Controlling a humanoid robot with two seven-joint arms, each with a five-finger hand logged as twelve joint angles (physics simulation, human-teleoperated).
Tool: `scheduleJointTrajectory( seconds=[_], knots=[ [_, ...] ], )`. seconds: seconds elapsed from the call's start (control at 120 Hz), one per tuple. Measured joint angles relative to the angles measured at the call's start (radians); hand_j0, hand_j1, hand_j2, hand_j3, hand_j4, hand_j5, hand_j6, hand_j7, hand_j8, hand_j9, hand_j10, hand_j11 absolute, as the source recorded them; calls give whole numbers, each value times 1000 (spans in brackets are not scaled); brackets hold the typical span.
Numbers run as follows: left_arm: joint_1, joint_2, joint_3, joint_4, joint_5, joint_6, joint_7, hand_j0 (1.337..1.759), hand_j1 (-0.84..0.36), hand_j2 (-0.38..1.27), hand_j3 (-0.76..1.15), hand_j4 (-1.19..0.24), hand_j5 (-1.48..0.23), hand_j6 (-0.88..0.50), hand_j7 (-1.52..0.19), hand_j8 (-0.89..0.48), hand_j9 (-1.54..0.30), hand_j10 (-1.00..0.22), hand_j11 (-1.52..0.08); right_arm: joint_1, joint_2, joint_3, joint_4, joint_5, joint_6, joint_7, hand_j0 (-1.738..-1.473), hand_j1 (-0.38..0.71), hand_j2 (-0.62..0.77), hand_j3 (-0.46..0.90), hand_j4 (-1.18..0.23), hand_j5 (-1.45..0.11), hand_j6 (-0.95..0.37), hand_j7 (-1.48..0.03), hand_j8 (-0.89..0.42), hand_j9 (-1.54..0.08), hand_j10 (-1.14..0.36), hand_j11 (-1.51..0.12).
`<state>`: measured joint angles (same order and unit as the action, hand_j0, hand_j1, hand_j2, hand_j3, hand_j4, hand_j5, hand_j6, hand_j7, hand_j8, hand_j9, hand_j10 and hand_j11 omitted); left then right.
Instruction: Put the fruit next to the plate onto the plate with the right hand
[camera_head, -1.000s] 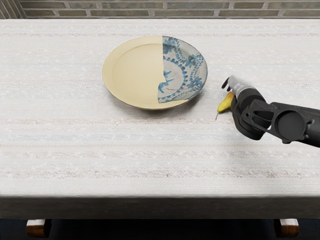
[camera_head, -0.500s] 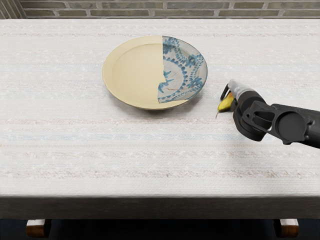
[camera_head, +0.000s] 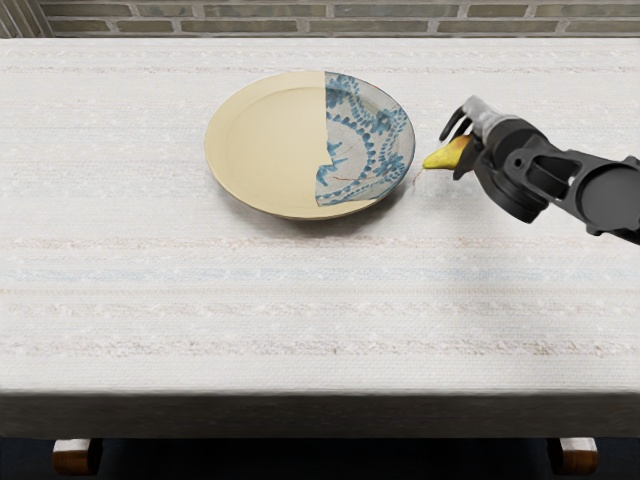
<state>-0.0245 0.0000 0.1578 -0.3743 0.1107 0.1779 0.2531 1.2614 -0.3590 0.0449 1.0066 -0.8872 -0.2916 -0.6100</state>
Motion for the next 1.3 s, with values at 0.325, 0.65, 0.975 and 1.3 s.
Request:
scheduleJointTrajectory(
  seconds=[0.325, 0.65, 0.975, 1.3],
  knots=[
    [0, 0, 0, 0, 0, 0, 0, 1658, 324, 4, 0, -20, -26, -20, -26, -20, -26, -20, -26, 48, 66, 85, 0, 4, 49, 0, -1657, 214, 406, 1, -666, -969, -610, -913, -424, -961, -556, -965],
    [0, 0, 0, 0, 0, 0, 0, 1658, 325, 4, 0, -20, -26, -20, -26, -20, -26, -20, -26, 48, 204, 110, 0, 11, 52, -1, -1657, 261, 479, 1, -654, -983, -585, -910, -401, -955, -531, -956],
    [0, 0, 0, 0, 0, 0, 0, 1658, 325, 4, 0, -20, -26, -20, -26, -20, -26, -20, -26, 38, 163, 324, -1, 209, 439, 8, -1658, -213, 102, 0, -145, -217, -132, -201, -92, -211, -120, -211],
    [0, 0, 0, 0, 0, 0, 0, 1658, 324, 4, 0, -20, -26, -20, -26, -20, -26, -20, -26, -363, 118, 973, 17, 414, 879, 73, -1658, -322, 21, 0, -30, -44, -28, -41, -19, -43, -25, -43]
  ],
)
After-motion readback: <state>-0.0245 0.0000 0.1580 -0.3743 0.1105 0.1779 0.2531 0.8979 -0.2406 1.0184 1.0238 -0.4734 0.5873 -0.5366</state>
